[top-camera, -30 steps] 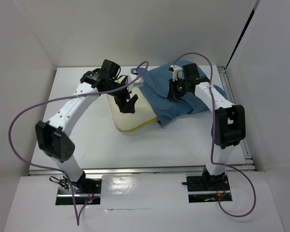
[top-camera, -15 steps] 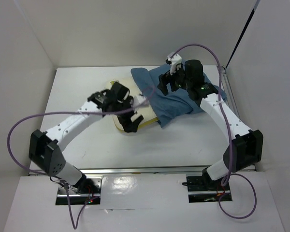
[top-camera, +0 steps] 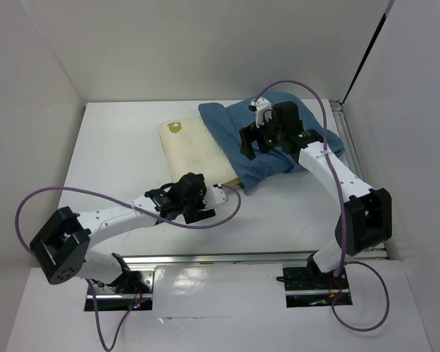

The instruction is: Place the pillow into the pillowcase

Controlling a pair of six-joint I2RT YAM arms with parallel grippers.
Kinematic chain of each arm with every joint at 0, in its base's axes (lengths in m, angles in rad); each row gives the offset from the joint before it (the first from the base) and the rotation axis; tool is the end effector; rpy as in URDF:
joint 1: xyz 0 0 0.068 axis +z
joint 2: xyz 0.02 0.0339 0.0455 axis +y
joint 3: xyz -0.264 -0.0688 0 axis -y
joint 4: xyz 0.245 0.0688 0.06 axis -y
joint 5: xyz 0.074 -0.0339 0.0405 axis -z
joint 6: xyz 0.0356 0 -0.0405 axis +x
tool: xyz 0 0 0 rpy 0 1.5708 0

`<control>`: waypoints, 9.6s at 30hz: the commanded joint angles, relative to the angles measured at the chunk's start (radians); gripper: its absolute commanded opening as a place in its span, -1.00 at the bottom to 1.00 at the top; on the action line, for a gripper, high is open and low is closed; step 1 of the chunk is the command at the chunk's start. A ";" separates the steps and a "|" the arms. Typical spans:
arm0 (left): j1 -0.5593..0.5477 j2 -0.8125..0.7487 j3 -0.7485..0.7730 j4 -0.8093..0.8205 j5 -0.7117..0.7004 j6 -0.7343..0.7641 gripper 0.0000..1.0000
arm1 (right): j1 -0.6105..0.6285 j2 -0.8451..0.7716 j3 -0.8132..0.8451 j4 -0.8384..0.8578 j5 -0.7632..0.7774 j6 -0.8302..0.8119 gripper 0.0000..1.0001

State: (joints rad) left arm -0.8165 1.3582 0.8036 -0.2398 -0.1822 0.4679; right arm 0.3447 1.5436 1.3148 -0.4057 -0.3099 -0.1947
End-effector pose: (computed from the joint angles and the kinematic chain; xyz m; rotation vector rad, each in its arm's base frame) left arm 0.1968 -0.2000 0.2158 1.3357 1.9322 0.0447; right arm 0.3276 0.1291 0.3163 -0.7522 2.0701 0.4252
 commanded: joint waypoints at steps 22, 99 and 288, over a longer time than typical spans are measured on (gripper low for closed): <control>0.002 0.215 -0.064 0.413 -0.123 0.035 -0.99 | -0.002 0.010 -0.011 -0.030 -0.006 0.009 0.97; 0.381 0.338 0.993 -0.095 0.688 -0.845 -1.00 | 0.329 0.220 0.609 -0.093 -0.423 0.150 -1.00; 0.626 0.847 1.290 -0.015 0.659 -0.913 0.26 | 0.108 0.486 0.307 -0.205 -0.104 0.169 -1.00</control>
State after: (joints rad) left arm -0.1967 2.1857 2.0407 -0.3195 0.4446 -0.4301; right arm 0.4591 2.0186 1.6409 -0.5987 -0.4206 0.0235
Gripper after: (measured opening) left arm 0.627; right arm 0.008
